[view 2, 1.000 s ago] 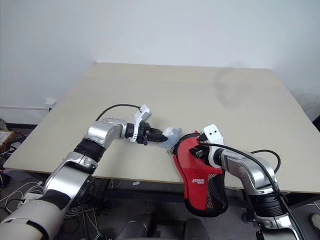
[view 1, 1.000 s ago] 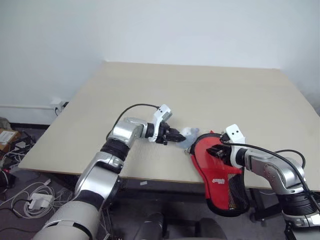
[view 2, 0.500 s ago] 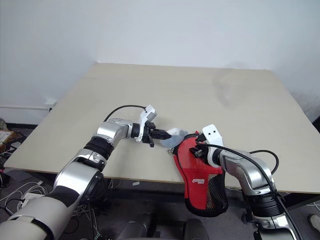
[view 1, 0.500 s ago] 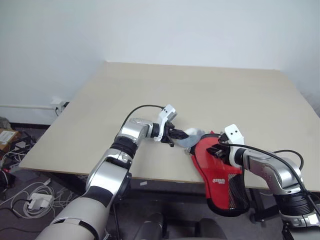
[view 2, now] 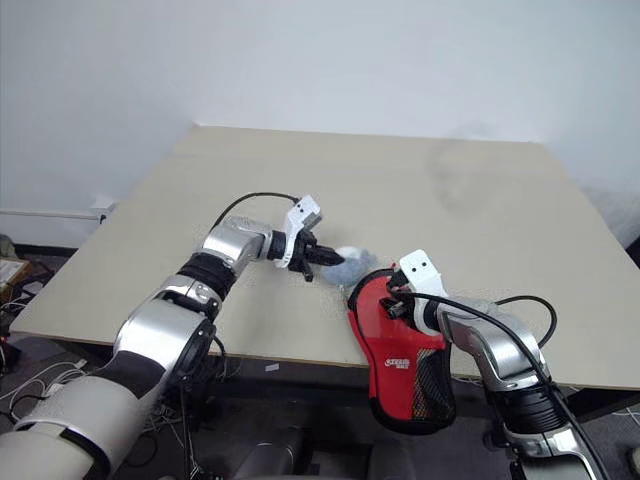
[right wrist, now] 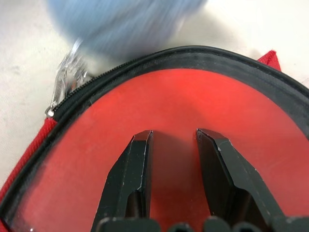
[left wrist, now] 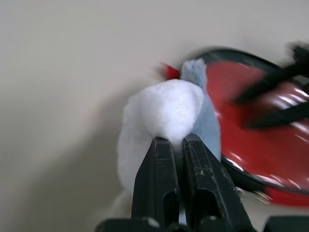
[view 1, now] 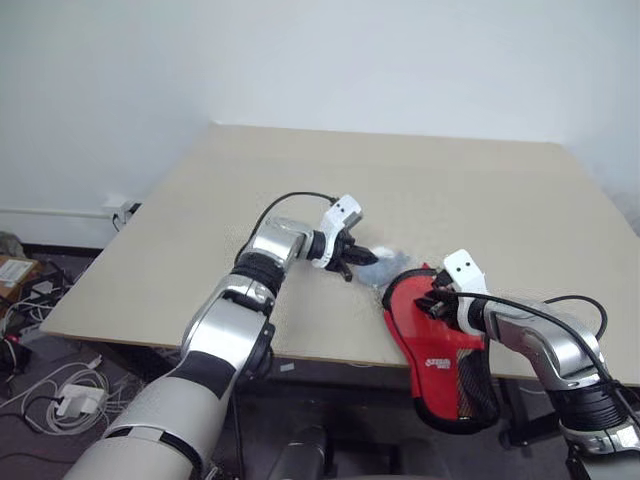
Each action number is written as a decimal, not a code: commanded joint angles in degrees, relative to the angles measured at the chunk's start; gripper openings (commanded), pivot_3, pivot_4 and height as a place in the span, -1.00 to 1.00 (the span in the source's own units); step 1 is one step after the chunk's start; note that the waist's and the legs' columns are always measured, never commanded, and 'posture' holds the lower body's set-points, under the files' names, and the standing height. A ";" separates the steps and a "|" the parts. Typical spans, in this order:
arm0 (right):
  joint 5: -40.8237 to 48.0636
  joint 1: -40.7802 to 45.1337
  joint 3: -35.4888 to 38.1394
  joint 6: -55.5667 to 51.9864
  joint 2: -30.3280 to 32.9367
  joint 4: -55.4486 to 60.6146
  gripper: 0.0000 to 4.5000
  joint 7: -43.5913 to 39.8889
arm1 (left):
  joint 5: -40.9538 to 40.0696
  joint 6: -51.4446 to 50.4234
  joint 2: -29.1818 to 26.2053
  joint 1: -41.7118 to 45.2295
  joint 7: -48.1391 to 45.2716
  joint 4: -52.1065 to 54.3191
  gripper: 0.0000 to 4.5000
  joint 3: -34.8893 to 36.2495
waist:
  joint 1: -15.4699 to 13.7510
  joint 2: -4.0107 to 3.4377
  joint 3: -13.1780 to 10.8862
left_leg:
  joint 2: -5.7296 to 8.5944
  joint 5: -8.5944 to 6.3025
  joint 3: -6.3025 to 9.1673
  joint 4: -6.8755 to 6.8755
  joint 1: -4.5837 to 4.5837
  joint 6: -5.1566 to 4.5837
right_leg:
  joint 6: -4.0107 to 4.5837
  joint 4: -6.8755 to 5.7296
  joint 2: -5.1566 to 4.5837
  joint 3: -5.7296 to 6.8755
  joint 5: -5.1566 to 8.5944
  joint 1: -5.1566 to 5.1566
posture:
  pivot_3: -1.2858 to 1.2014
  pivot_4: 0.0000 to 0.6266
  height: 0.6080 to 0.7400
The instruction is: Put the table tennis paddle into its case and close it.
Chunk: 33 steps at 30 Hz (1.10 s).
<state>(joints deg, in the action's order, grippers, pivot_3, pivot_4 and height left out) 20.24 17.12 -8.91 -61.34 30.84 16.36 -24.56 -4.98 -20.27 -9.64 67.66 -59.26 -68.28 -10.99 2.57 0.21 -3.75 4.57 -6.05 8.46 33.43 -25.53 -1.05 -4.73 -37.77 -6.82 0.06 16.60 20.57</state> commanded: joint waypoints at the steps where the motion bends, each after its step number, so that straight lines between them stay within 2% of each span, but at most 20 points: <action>1: -0.50 -3.21 -2.50 -4.82 0.58 -0.40 -0.33 0.23 | 0.22 4.31 -0.26 5.79 6.31 -2.98 -1.00 4.38 | 0.01 0.00 0.00 | 0.00 0.00 0.00 0.00 0.00 0.00 | 0.00 0.00 -0.01 0.01 0.00 0.00 | 0.03 -1.00 1.00; 6: -0.11 -5.01 -1.84 -6.82 -0.69 2.28 -0.33 1.54 | 0.44 6.44 1.95 8.93 13.54 -6.36 -1.00 7.73 | 0.00 0.10 0.00 | 0.01 0.00 0.05 0.02 0.00 0.00 | -0.01 0.00 -0.02 0.13 0.00 -0.06 | 0.03 -1.00 1.00; 19: 1.09 -10.31 -0.39 -10.31 -3.01 10.92 -0.33 4.15 | 4.77 11.12 12.33 11.98 33.40 -9.38 -1.00 11.79 | 0.03 0.15 0.00 | 0.20 0.00 0.09 0.07 0.00 0.00 | -0.05 -0.01 -0.08 0.21 0.03 -0.12 | 0.03 -1.00 1.00; 27: 0.93 -13.46 -0.04 -12.88 -5.56 14.35 -0.33 6.54 | 6.21 13.07 18.31 12.79 39.80 -9.85 -1.00 14.63 | 0.02 0.17 0.01 | 0.24 0.00 0.11 0.08 0.00 0.00 | -0.07 -0.01 -0.12 0.23 0.04 -0.14 | 0.03 -1.00 1.00; 33: 0.35 -14.43 -0.54 -13.62 -7.15 15.28 -0.33 8.17 | 6.31 16.49 22.08 12.80 40.90 -9.64 -1.00 16.41 | 0.05 0.15 0.03 | 0.26 0.00 0.13 0.08 0.02 0.01 | -0.08 -0.04 -0.13 0.24 0.05 -0.14 | 0.03 -1.00 1.00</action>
<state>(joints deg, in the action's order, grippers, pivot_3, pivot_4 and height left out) 20.16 5.39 -6.28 -70.87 23.95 34.73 -16.36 1.60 -7.50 9.59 76.81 -19.14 -80.21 4.09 2.62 0.36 -3.72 4.84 -6.05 8.58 33.51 -25.50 -1.04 -4.82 -37.81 -6.95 0.31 16.64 20.42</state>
